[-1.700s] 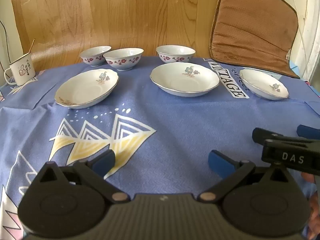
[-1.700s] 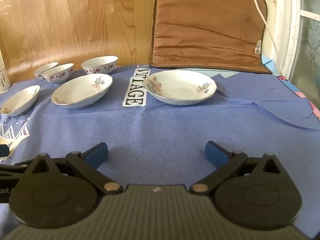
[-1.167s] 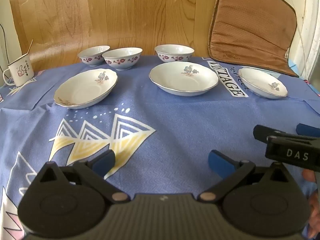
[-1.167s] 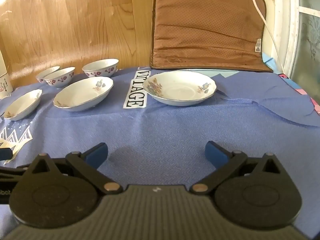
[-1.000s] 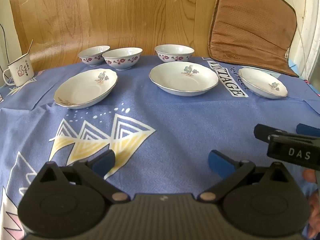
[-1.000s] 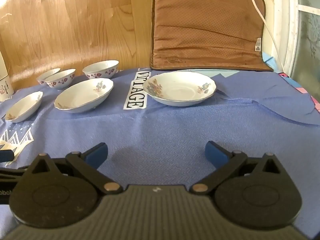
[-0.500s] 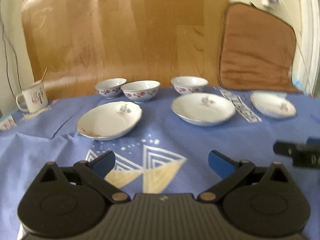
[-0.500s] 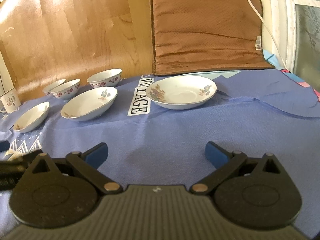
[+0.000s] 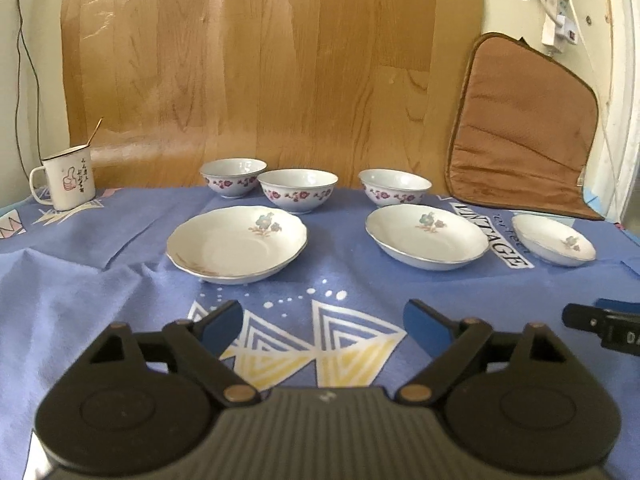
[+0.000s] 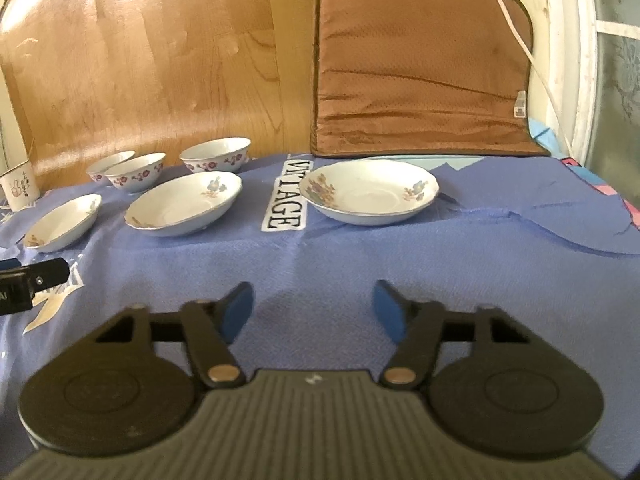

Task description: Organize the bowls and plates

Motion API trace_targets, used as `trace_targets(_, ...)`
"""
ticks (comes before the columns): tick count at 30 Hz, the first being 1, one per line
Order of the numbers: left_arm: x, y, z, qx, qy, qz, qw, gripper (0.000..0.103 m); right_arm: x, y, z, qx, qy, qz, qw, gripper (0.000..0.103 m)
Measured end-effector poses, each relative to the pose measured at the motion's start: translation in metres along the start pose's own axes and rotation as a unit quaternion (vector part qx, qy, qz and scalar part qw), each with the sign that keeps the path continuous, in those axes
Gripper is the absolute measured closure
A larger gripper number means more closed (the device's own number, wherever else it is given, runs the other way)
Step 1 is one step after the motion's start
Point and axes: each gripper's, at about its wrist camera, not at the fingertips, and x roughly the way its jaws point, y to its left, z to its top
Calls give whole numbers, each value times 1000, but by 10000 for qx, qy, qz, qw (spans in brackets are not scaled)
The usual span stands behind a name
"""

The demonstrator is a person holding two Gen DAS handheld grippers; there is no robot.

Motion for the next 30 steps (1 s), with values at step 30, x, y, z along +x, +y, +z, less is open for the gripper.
trace_targets(30,-15,36,2,-1011,-337,-573,9926,18,78,39,68,470,1133,1540,9804,88)
